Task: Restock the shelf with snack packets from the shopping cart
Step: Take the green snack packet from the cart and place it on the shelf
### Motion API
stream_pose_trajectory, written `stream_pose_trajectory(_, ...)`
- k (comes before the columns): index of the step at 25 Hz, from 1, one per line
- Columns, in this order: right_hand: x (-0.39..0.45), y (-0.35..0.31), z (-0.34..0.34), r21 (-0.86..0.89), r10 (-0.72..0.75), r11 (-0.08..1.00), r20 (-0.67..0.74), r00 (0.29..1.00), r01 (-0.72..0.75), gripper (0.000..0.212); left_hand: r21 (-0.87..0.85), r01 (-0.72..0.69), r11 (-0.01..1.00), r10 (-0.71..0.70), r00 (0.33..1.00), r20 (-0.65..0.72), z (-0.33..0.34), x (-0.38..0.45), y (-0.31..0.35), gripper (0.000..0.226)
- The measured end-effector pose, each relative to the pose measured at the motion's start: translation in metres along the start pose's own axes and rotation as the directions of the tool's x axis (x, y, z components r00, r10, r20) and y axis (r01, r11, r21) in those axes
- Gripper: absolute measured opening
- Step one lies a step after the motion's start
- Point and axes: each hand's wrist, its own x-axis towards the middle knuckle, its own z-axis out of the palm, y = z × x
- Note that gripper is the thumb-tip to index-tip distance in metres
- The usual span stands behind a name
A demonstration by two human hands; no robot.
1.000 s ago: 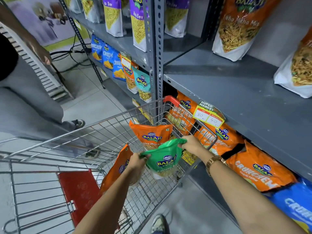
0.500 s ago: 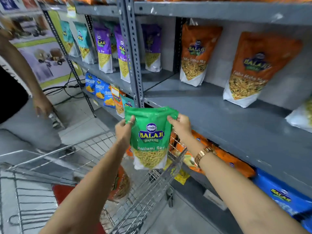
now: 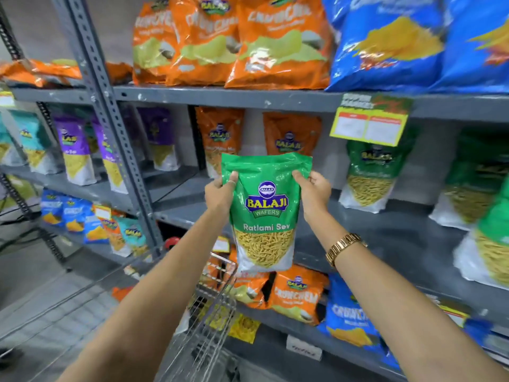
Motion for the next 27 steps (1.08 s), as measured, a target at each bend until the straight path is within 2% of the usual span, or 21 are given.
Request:
stream_pose_trajectory(2,0.017,-0.003,-0.033,-0.037,-0.032,0.999,-0.092,0.995,0.029,0.033,-0.025,0.007,1.000,-0.004,0.995,0.098,0.040,-0.003,0.000,0.017)
stream_pose_trajectory(6,0.051,0.005,-0.091,-0.059,-0.065,0.997,-0.219,0.974,0.053,0.056,-0.068,0.043,0.997,-0.026,0.971,0.236,0.111,-0.014,-0.002,0.019)
stream_pose_trajectory(10,0.069,-0.002,-0.140,-0.070,-0.061,0.997,-0.344,0.937,0.040,0.040,-0.106,0.098,0.990,-0.051,0.922,0.385,0.166,-0.023,-0.007,0.015)
stream_pose_trajectory(12,0.072,-0.011,-0.156,-0.042,-0.048,0.999,-0.384,0.922,0.035,0.020,-0.125,0.142,0.982,-0.075,0.897,0.436,0.188,-0.026,-0.010,0.018)
stream_pose_trajectory(14,0.078,-0.015,-0.168,-0.027,-0.044,0.999,-0.405,0.913,0.036,0.020,-0.153,0.193,0.969,-0.103,0.882,0.460,0.206,-0.028,-0.013,0.022)
stream_pose_trajectory(17,0.084,-0.018,-0.181,-0.018,-0.060,0.998,-0.411,0.910,0.058,0.024,-0.202,0.241,0.949,-0.124,0.877,0.464,0.225,-0.029,-0.018,0.014)
stream_pose_trajectory(24,0.091,-0.012,-0.185,-0.002,-0.053,0.998,-0.337,0.940,0.056,0.019,-0.239,0.226,0.944,-0.103,0.892,0.440,0.228,-0.022,-0.019,0.014)
stream_pose_trajectory(27,0.089,-0.011,-0.181,-0.021,-0.053,0.999,-0.346,0.937,0.048,0.010,-0.183,0.231,0.955,-0.128,0.885,0.448,0.218,-0.022,-0.012,0.012)
